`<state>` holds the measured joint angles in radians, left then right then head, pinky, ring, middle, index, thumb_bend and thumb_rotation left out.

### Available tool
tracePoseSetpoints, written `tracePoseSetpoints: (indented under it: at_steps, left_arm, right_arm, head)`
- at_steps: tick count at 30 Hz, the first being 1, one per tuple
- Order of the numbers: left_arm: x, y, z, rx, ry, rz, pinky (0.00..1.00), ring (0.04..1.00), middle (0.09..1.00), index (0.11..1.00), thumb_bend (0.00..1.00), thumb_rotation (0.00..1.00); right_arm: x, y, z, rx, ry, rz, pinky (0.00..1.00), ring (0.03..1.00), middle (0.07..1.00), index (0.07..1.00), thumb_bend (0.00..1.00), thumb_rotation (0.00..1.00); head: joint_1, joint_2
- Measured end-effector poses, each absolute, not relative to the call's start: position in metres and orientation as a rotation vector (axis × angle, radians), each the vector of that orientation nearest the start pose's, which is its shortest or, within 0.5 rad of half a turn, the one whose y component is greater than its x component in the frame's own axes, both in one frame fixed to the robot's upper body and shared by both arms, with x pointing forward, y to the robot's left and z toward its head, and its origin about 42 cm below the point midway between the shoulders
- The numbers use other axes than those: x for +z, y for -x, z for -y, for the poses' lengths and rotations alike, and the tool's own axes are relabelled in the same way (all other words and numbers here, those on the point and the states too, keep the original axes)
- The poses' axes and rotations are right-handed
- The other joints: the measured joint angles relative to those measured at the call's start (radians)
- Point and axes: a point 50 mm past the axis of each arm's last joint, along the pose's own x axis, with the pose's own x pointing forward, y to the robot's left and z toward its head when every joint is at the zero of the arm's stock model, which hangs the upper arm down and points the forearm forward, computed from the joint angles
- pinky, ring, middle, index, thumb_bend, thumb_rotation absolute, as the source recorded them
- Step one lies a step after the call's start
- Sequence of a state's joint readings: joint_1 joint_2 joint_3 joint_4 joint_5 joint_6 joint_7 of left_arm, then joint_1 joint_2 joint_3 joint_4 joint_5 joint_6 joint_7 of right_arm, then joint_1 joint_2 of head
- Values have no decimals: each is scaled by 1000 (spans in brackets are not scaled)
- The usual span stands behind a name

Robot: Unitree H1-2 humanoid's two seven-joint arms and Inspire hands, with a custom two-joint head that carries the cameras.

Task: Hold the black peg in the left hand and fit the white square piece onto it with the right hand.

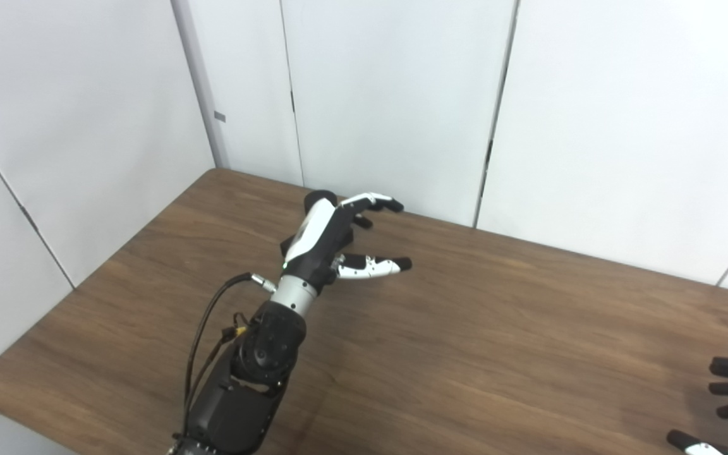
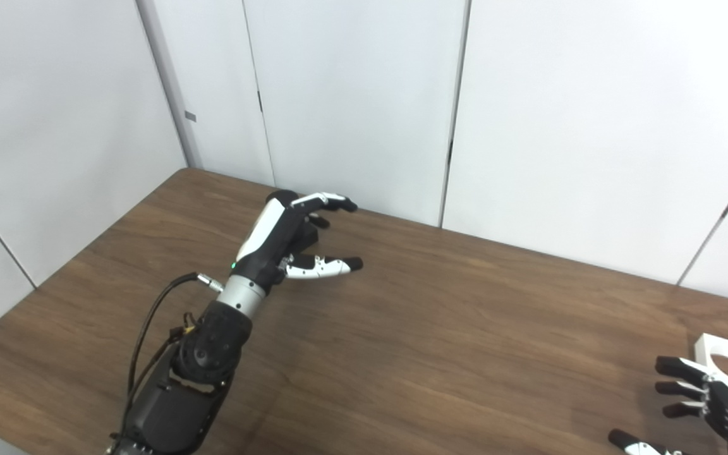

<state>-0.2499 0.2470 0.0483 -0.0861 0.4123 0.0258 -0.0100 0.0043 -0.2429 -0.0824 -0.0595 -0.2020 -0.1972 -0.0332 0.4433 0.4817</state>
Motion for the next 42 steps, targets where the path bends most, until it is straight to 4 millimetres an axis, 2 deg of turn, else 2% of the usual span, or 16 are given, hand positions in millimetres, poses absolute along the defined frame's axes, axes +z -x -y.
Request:
tracePoseSetpoints:
  at_steps: [4,7,13,16,20,30,34,36,38,42]
  left_arm:
    - [217,-360,-290,115,-682,315,791,843,821,733,767,151]
    - [224,-362,-300,125,-738,305,747,834,830,738,785,166]
    - [239,-364,-308,136,-795,286,713,845,851,748,787,203]
    - [244,-366,-316,156,-811,279,659,841,854,745,818,213]
    - [251,-374,-323,166,-848,283,663,855,863,753,839,199]
    - [246,-384,-337,185,-901,229,589,825,857,756,862,222]
    - [247,-389,-342,226,-966,200,631,866,884,774,901,306]
    - [247,-391,-346,252,-1007,185,693,888,893,781,930,344]
    - [243,-393,-349,284,-1041,154,743,903,899,786,961,373]
    - [232,-395,-354,328,-1083,103,771,913,908,797,988,403]
  right_arm:
    - [139,-280,306,-74,450,260,482,625,689,672,626,0]
    - [139,-280,307,-77,450,260,485,630,693,673,627,0]
    - [139,-280,307,-78,450,262,494,631,689,670,627,0]
    - [139,-280,308,-81,450,262,485,627,689,672,628,0]
    - [139,-281,308,-80,450,262,473,614,686,672,631,0]
    - [133,-282,309,-79,449,245,476,622,687,667,631,65]
    - [133,-282,309,-79,449,245,475,618,684,666,624,59]
    - [133,-282,309,-80,449,245,469,614,683,667,625,36]
    - [133,-282,309,-80,450,245,466,617,684,666,628,42]
    - [133,-282,310,-80,447,244,473,625,687,665,635,54]
  head:
    - [0,-2]
    - [2,-2]
    - [6,-5]
    - [6,-5]
    - [5,-8]
    - [3,-6]
    - [3,-6]
    - [3,-3]
    - [2,-2]
    - [2,-2]
